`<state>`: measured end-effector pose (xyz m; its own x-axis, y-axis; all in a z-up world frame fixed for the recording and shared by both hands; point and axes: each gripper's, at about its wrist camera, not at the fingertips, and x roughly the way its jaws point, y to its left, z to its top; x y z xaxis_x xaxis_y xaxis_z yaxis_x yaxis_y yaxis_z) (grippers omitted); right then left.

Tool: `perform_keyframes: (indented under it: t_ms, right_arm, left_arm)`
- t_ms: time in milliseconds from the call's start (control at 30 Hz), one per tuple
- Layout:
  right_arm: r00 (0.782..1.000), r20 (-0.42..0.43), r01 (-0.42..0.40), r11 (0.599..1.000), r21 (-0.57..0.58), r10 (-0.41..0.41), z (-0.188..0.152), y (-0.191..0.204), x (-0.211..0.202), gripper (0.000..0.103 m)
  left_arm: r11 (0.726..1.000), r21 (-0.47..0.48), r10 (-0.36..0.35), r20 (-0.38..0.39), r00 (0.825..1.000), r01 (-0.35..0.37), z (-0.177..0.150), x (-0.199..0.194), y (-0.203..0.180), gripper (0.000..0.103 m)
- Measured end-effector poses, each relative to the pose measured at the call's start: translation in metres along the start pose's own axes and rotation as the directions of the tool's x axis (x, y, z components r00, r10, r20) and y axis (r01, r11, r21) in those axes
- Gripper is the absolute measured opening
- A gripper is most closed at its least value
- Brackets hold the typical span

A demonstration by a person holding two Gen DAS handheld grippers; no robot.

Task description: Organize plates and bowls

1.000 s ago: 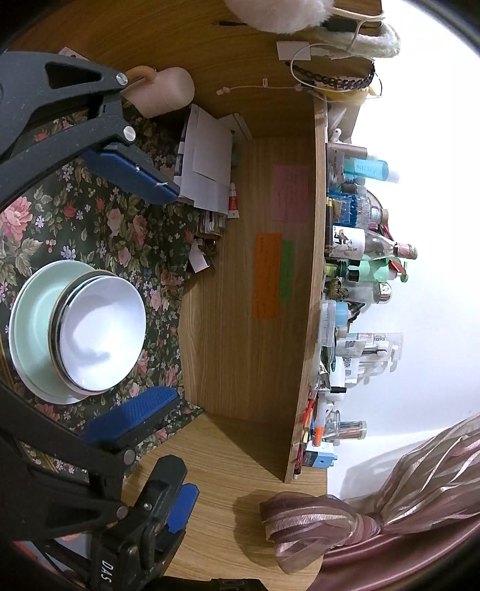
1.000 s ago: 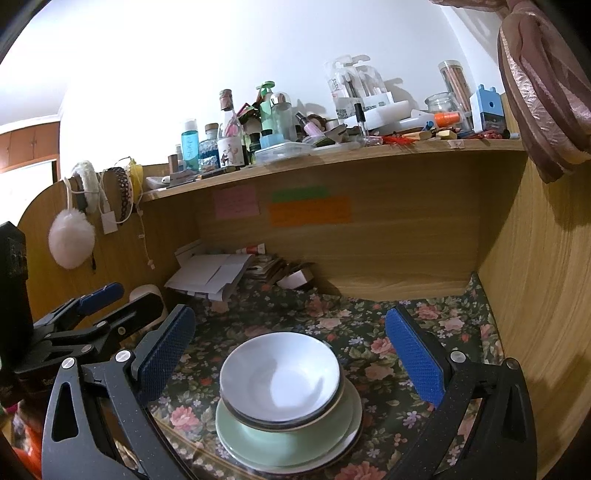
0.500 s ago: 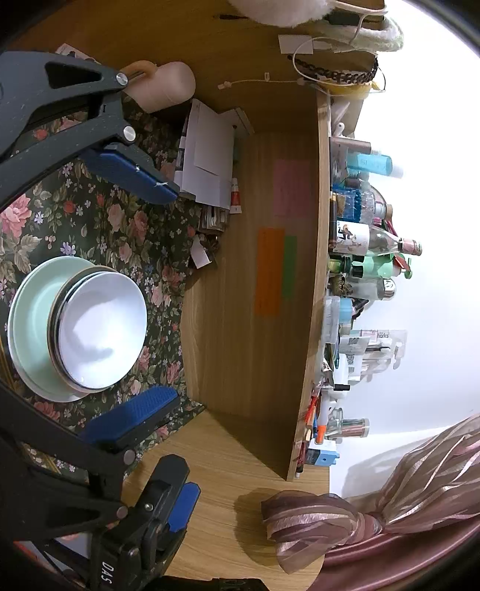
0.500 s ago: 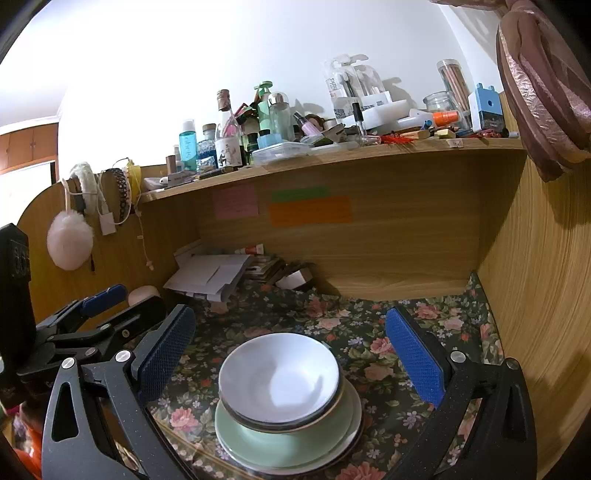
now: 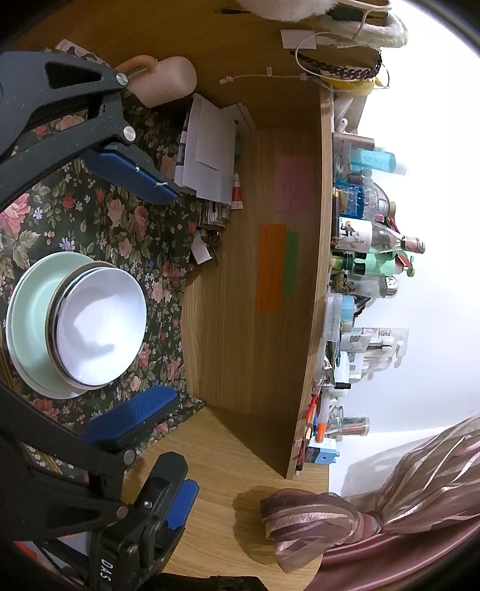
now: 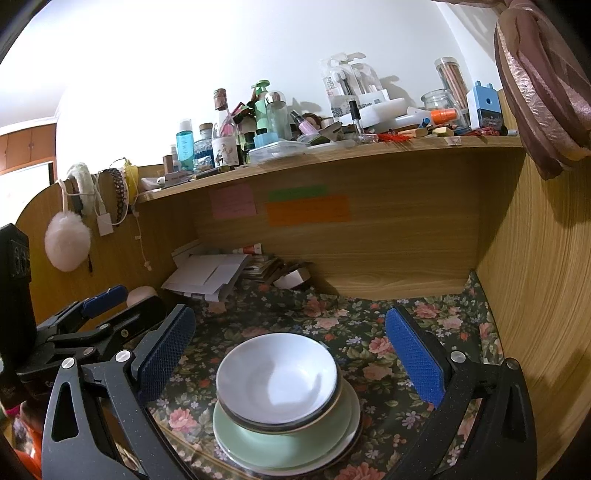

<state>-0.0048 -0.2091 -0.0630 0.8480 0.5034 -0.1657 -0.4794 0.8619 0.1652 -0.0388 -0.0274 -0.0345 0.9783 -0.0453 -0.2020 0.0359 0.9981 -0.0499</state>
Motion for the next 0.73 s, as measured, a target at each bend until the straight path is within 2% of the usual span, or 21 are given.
perform_keyframes:
  t_ms: [200,733]
  right_arm:
    - [1.000,-0.001,-0.002,1.000,0.000,0.002,0.000,-0.002,0.001,0.103]
    - [1.000,-0.027,0.012,1.000,0.018,-0.012,-0.003,-0.005,0.011,0.103]
  left_arm:
    - [1.000,0.003,-0.016,-0.013,1.000,0.016,0.000,0.003,-0.001,0.101]
    - [1.000,-0.005,-0.002,-0.013,1.000,0.002,-0.001,0.007,-0.004,0.101]
